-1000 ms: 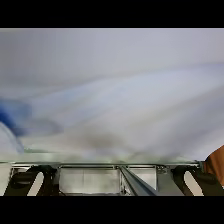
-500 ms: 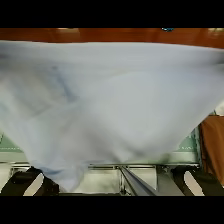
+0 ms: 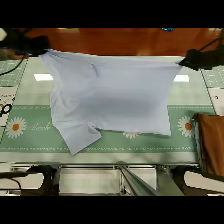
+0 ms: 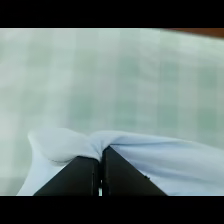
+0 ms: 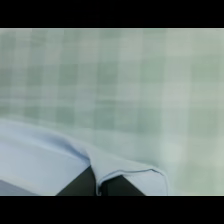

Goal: Fold the shirts.

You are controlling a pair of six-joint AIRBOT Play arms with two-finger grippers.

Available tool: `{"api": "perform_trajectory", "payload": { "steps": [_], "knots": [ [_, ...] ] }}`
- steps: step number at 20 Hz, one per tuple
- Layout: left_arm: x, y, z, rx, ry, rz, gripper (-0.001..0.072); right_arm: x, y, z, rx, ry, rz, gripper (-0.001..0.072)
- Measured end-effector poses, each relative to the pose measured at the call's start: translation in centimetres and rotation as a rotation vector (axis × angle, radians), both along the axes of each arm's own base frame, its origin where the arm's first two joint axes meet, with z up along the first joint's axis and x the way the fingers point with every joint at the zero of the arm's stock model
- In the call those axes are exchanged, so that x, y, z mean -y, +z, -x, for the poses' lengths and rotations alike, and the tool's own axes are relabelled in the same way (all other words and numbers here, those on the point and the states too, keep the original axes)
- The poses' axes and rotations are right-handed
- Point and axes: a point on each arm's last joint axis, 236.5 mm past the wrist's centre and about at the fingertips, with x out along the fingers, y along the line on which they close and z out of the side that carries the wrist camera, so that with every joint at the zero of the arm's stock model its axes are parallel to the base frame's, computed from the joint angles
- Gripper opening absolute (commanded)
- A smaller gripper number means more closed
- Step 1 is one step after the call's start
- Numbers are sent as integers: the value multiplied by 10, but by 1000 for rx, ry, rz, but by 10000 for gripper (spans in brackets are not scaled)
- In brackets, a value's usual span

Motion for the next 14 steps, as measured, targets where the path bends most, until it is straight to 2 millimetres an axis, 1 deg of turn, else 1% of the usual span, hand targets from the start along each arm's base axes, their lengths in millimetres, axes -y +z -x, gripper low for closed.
{"api": "perform_trajectory", "payload": {
  "steps": [2,4,6,7,9,11,12,14],
  "knots": [
    [0,-40,-33,-16,31,43,18,3,-30,-37,-18,-15,-36,26],
    [-1,-70,-57,-27,62,75,18,5,-56,-65,-36,-27,-69,27],
    [0,-94,-70,-49,80,99,18,7,-76,-84,-54,-42,-95,27],
    [0,-101,-74,-51,86,110,18,7,-84,-90,-61,-47,-105,27],
    [2,-114,-77,-73,92,126,18,7,-94,-96,-73,-48,-115,27],
    [4,-122,-71,-114,82,126,18,4,-101,-95,-98,-38,-125,27],
    [3,-127,-64,-150,68,119,18,3,-105,-91,-119,-26,-130,27],
    [0,-139,-43,-249,27,98,18,-1,-110,-78,-176,7,-141,27]
  ]
}}
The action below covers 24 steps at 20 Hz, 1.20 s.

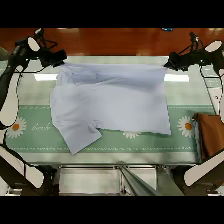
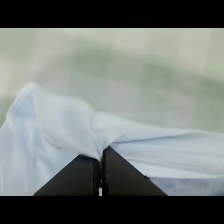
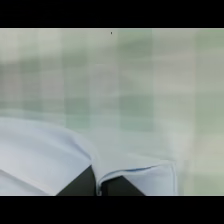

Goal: Fold the shirts.

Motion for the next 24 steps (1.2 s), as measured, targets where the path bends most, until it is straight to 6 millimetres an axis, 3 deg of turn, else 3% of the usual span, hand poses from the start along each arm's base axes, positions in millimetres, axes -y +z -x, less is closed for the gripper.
{"api": "perform_trajectory", "payload": {
  "steps": [6,11,15,16,17,18,21,24],
  "knots": [
    [-2,-21,71,-289,-161,-10,18,-2,-27,59,-224,139,37,27],
    [10,-35,111,-440,-227,45,18,5,-48,92,-360,169,71,27],
    [13,-44,128,-504,-243,68,22,5,-60,106,-414,176,71,40],
    [12,-44,133,-522,-245,73,148,5,-61,107,-418,175,71,193],
    [12,-45,136,-536,-246,76,402,5,-62,108,-424,170,70,407],
    [11,-44,140,-553,-241,80,506,6,-63,109,-431,162,73,418],
    [5,-39,156,-616,-228,95,506,10,-53,111,-431,141,74,418],
    [-5,-20,176,-640,-209,107,506,27,-29,121,-417,98,111,418]
  ]
}}
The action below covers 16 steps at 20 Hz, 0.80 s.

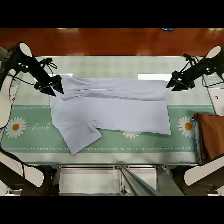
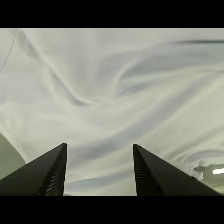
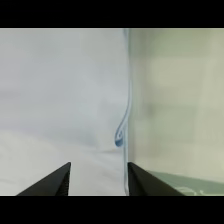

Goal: Fold the shirts.

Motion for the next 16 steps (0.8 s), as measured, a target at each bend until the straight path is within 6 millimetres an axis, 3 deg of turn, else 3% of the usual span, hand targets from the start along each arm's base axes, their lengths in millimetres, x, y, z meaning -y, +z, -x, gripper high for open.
{"api": "perform_trajectory", "payload": {
  "steps": [3,6,7,11,16],
  "knots": [
    [-23,18,35,34,87,-24,506,15,17,24,42,-72,41,418],
    [-62,15,94,74,274,-67,506,20,14,68,81,-120,72,418],
    [-67,11,115,78,353,-44,506,19,10,85,95,-140,75,418],
    [-47,-16,166,122,633,167,506,-10,2,124,201,-202,-1,418],
    [-19,-37,180,152,720,300,506,-40,8,136,284,-221,-113,418]
  ]
}}
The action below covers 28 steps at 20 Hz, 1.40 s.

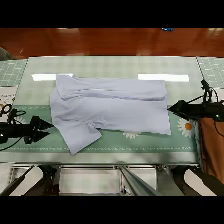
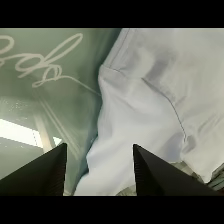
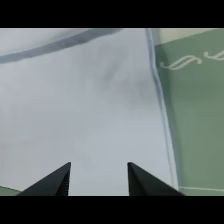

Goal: Fold the shirts.

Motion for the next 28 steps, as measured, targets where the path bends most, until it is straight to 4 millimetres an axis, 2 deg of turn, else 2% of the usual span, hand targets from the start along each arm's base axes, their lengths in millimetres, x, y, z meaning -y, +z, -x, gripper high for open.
{"api": "perform_trajectory", "payload": {
  "steps": [3,7,8,9,10,14,16,18,20,23,28],
  "knots": [
    [17,-10,-4,17,-31,19,506,-7,4,0,26,-5,-30,418],
    [51,-23,-5,-6,-122,70,505,-10,6,-2,43,-10,-48,418],
    [58,-26,-4,-11,-151,76,470,-10,6,-2,44,-10,-48,418],
    [62,-28,-4,-13,-175,73,146,-10,7,-3,48,-16,-51,418],
    [61,-33,-7,-6,-190,46,18,-9,8,-4,51,-25,-57,418],
    [59,-30,-19,37,-249,9,18,12,11,0,38,-80,-71,417],
    [60,-24,-24,53,-272,11,18,32,-2,19,-34,-118,-40,418],
    [63,-19,-25,64,-290,24,18,40,-22,45,-135,-144,-27,418],
    [65,-16,-26,68,-298,33,18,39,-37,65,-207,-159,-35,418],
    [66,-14,-26,72,-305,39,18,34,-54,81,-274,-175,-56,418],
    [67,-13,-26,75,-309,41,18,20,-68,79,-303,-181,-155,417]
  ]
}}
